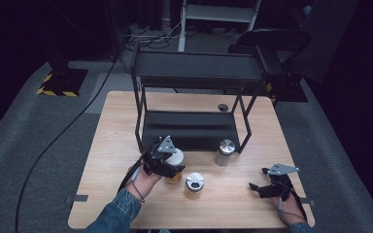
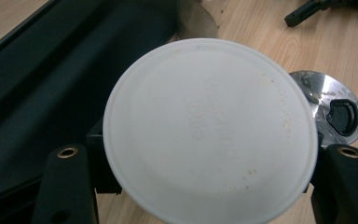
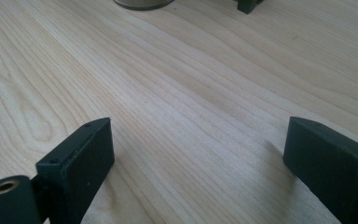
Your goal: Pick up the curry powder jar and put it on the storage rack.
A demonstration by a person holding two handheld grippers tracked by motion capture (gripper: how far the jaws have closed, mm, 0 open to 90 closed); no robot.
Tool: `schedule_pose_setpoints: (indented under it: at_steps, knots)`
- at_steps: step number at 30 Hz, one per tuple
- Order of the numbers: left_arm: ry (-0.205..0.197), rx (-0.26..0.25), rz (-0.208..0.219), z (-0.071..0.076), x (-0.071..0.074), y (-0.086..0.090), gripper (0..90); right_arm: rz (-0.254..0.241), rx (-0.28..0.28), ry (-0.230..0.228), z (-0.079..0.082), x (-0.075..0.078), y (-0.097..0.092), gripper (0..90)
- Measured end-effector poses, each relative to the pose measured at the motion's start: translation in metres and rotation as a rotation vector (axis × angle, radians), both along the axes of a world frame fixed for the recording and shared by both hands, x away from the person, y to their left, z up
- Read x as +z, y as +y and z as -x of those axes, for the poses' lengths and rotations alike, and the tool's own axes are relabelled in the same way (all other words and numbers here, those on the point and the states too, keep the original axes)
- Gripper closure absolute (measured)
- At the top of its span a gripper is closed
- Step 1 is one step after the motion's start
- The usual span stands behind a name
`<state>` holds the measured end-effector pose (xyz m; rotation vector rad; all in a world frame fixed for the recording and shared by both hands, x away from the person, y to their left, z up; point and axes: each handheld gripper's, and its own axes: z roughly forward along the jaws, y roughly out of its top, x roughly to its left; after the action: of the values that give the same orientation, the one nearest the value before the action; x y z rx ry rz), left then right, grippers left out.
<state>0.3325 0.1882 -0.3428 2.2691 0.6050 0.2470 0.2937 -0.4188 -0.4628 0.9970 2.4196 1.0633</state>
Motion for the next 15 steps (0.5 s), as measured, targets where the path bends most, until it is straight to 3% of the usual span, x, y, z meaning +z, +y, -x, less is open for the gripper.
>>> schedule_pose_setpoints:
  at_steps: [15]
  knots:
    - [-0.005,0.024,-0.012,-0.013,0.021,0.001,33.5,0.0,0.0,0.0,0.0,0.0,0.0,8.3]
